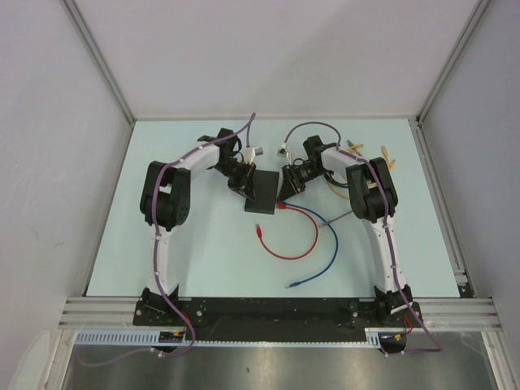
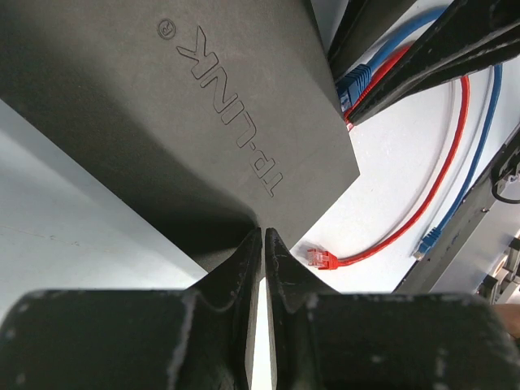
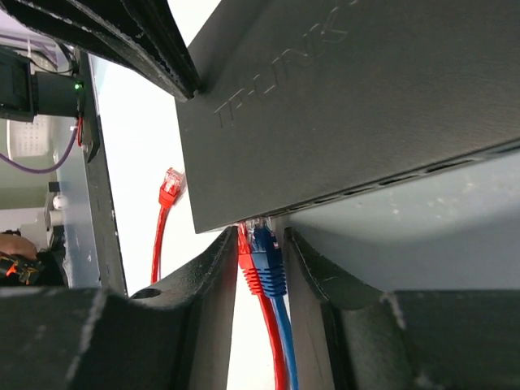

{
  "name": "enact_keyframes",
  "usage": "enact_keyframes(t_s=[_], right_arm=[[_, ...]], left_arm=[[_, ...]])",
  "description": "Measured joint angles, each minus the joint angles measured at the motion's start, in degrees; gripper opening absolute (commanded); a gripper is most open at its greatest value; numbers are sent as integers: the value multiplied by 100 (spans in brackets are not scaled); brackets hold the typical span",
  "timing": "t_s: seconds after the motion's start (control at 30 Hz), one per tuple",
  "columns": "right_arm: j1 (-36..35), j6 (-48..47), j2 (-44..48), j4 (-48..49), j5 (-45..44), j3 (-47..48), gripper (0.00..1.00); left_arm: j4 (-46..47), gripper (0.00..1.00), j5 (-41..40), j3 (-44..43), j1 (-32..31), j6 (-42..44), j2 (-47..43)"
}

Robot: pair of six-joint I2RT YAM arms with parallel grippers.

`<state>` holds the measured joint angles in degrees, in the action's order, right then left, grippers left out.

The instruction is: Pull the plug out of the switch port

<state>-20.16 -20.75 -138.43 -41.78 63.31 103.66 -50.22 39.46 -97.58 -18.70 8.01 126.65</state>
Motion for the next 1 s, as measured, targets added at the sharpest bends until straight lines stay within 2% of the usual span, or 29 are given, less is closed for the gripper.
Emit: enact_keyframes(t_s=[0.1, 0.37, 0.4, 0.5, 1.0], right_arm=[[-26, -44, -15, -35, 4, 7, 31], [-17, -79, -66, -35, 0, 31, 14], [-17, -79, -66, -37, -2, 33, 8], [-20, -85, -66, -42, -28, 39, 0], [15, 315, -63, -15, -188, 39, 0]], left_arm=[[-4, 13, -11, -4, -4, 0, 0], [-7, 13, -15, -7, -7, 0, 0], [-7, 13, -17, -9, -7, 0, 0], [-13, 13, -28, -15, -13, 0, 0], [-37, 13, -52, -37, -22, 0, 0]])
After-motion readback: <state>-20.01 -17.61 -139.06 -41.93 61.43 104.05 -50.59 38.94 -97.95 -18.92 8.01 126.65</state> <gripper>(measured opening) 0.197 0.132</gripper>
